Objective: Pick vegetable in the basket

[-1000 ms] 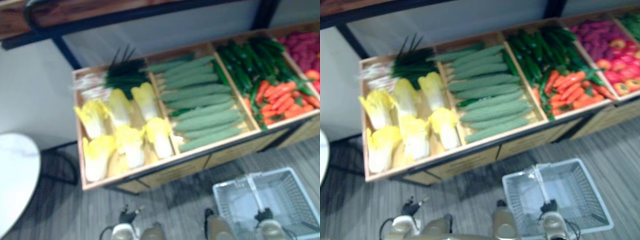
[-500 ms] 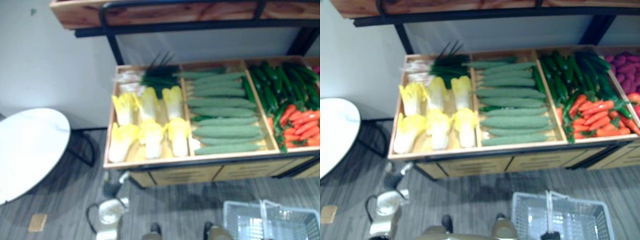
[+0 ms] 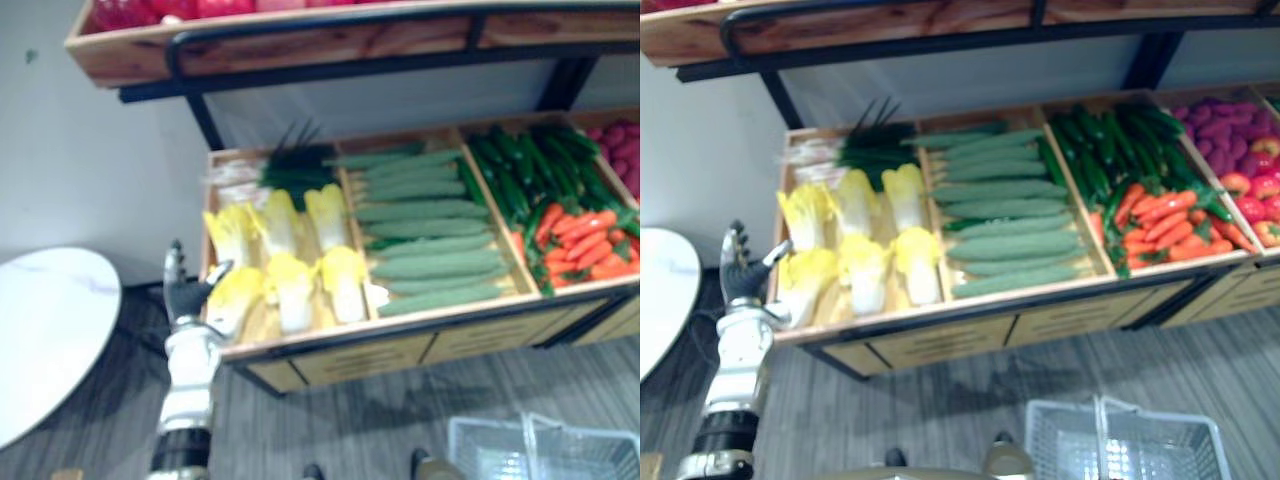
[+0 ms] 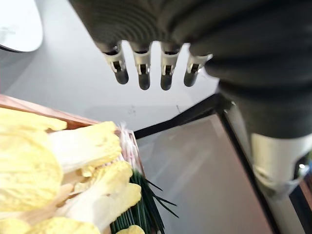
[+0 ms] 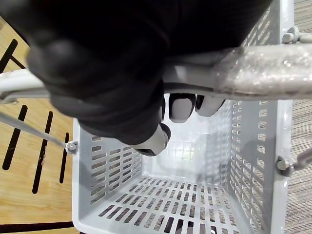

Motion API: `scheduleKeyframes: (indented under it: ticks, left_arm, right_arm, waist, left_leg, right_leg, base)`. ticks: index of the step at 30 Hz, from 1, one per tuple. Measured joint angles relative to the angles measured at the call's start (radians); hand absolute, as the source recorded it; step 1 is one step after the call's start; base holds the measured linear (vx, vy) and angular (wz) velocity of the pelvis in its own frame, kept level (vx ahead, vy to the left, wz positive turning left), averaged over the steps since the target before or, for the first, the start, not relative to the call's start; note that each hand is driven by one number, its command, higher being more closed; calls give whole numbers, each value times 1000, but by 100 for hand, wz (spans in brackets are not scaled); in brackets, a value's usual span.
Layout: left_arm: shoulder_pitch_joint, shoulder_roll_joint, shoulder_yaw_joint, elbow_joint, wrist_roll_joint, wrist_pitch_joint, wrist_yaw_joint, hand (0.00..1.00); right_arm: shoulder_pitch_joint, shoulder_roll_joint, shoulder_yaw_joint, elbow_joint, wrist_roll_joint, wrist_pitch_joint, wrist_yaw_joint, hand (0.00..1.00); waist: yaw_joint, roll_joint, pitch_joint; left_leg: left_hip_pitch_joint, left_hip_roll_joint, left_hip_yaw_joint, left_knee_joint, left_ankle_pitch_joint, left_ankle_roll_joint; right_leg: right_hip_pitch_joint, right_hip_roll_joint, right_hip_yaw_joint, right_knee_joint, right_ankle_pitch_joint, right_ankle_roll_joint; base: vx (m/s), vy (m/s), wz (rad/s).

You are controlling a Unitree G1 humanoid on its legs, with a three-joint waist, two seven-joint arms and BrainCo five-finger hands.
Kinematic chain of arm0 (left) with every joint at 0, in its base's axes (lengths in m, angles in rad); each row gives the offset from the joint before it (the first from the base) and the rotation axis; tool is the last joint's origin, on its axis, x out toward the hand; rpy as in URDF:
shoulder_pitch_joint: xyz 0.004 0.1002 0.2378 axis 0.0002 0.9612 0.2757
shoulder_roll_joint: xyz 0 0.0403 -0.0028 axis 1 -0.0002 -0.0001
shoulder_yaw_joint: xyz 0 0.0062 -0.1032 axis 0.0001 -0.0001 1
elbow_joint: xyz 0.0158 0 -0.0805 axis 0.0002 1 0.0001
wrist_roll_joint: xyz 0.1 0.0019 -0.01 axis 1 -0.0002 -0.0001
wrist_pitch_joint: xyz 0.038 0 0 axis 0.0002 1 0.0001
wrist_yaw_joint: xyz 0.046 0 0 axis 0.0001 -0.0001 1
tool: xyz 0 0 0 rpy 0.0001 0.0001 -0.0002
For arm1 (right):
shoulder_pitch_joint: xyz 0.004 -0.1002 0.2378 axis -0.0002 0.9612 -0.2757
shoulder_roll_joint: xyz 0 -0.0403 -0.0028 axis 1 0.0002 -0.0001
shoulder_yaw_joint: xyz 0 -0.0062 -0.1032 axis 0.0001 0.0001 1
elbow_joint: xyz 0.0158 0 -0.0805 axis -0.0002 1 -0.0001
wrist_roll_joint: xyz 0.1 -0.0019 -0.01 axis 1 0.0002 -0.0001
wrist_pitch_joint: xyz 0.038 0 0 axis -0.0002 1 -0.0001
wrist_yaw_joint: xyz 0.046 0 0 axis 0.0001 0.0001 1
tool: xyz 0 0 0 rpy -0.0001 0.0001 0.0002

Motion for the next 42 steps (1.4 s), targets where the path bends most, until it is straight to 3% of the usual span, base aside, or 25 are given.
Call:
scheduleKeyframes:
  ticks: [7, 11, 21, 29, 36, 37, 42]
  left_arm:
    - [-106, 21, -84, 108, 95, 34, 1, 0]
    - [-134, 34, -100, 141, 125, 55, 2, 0]
    - [-209, 45, -147, 251, 205, 101, 3, 0]
    - [-293, 45, -212, 347, 268, 122, 13, 0]
    - [-356, 24, -236, 420, 282, 141, 34, 0]
    - [-371, 15, -237, 438, 291, 143, 42, 100]
    - [-418, 10, -224, 500, 361, 155, 55, 100]
  right_arm:
    - [-20, -19, 4, -9, -7, -2, -5, 100]
    - [-47, -28, 5, -37, -9, 0, -13, 100]
    - [-136, -50, 4, -43, -12, 3, -40, 100]
    - [-198, -54, 7, -91, -7, 3, -57, 100]
    - [-239, -74, 29, -148, -6, 9, -69, 100]
    - [-251, -79, 37, -163, -5, 10, -78, 100]
    - [-308, -96, 48, -198, -5, 17, -81, 100]
  waist:
    - [-7, 15, 12]
    - [-30, 25, 42]
    - [-27, 43, 110]
    - [-26, 36, 188]
    - [-26, 40, 213]
    - [-26, 41, 223]
    - [-22, 40, 234]
  left_leg:
    - [-17, -1, 25, -1, 1, 1]
    - [-43, -1, 25, -1, 4, 1]
    - [-78, 0, 60, 0, 9, -1]
    - [-123, -2, 115, 26, 9, -3]
    - [-151, -3, 162, 29, 9, -2]
    - [-150, -2, 166, 30, 9, -3]
    - [-167, 0, 187, 43, 8, -3]
  right_leg:
    - [-36, 3, 27, -1, 9, 1]
    - [-61, 2, 25, 2, 10, 2]
    - [-129, 8, 56, 35, 12, -4]
    - [-220, 9, 120, 89, 10, -6]
    - [-283, 9, 167, 128, 12, -4]
    - [-285, 10, 171, 131, 12, -4]
    - [-311, 10, 186, 145, 12, -3]
  base:
    - [-15, 1, -14]
    - [1, -3, 0]
    - [38, -5, -9]
    - [-32, -4, -17]
    - [-3, -2, -17]
    - [32, -8, -8]
    - [16, -8, -7]
